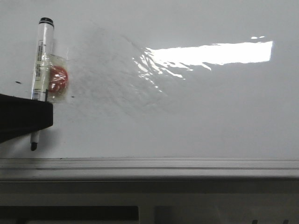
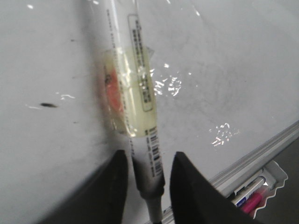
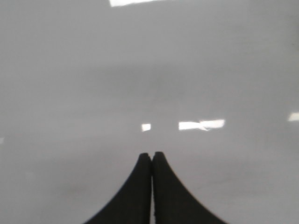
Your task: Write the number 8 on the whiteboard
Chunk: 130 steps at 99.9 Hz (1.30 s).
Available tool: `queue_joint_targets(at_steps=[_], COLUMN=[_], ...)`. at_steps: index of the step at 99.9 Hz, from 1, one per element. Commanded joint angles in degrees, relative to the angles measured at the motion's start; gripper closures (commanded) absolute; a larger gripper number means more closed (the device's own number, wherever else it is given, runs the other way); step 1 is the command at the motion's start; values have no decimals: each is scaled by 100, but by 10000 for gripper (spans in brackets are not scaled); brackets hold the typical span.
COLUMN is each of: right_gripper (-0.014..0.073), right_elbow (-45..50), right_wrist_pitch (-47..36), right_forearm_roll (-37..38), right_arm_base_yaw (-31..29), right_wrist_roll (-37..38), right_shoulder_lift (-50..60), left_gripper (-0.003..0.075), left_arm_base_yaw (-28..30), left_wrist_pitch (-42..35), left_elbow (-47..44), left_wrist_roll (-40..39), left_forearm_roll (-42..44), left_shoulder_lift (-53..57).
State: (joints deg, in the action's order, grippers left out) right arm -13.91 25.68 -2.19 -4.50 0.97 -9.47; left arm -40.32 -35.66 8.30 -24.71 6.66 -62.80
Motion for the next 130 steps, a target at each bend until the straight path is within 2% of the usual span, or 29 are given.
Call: queue_joint_targets(at_steps=[1,5,19,32,48,60,69,84,91,103,130], right_gripper=[657,657,657,657,657,647,567,301,246,240,241], right_elbow=[-202,-202,-232,-365,-707,-1014,-1268,-1667,-1813,-2081,-2879], right_wrist_pitch=[-345,-293,-200,-48,5,-6,-101,-812,-1144,-1591,-1488], right_forearm_roll=[-15,-15,-154,-269,-913,-1242,-1242,-1242,-1242,-1242,-1503], right_arm_base_yaw=[221,346,768,1323,2329,3148,3690,4496,4755,5036,5338], right_wrist_roll=[0,0,0,-242,-1421,-2024,-2064,-2064,-2064,-2064,-2054], right_shoulder_lift=[-126,-126,-166,-456,-1066,-1647,-2123,-2859,-3144,-3705,-4764], left_gripper=[685,740,741,741,741,741,741,741,741,741,741], left_arm_base_yaw=[-27,-27,-27,-27,-27,-27,-27,-27,-27,-27,-27], left_wrist_pitch=[-327,-344,-444,-561,-568,-568,-454,-104,-17,123,188], left_elbow=[144,144,144,144,144,239,467,909,1054,1159,1159], left_wrist_roll=[-37,-37,-37,-23,-23,-38,-80,-80,-80,-80,-80], left_forearm_roll=[-173,-173,-90,491,1140,1484,2053,3063,3454,3861,3885], left_shoulder_lift=[-41,-41,-41,-41,-41,-41,-41,-41,-41,-41,-41])
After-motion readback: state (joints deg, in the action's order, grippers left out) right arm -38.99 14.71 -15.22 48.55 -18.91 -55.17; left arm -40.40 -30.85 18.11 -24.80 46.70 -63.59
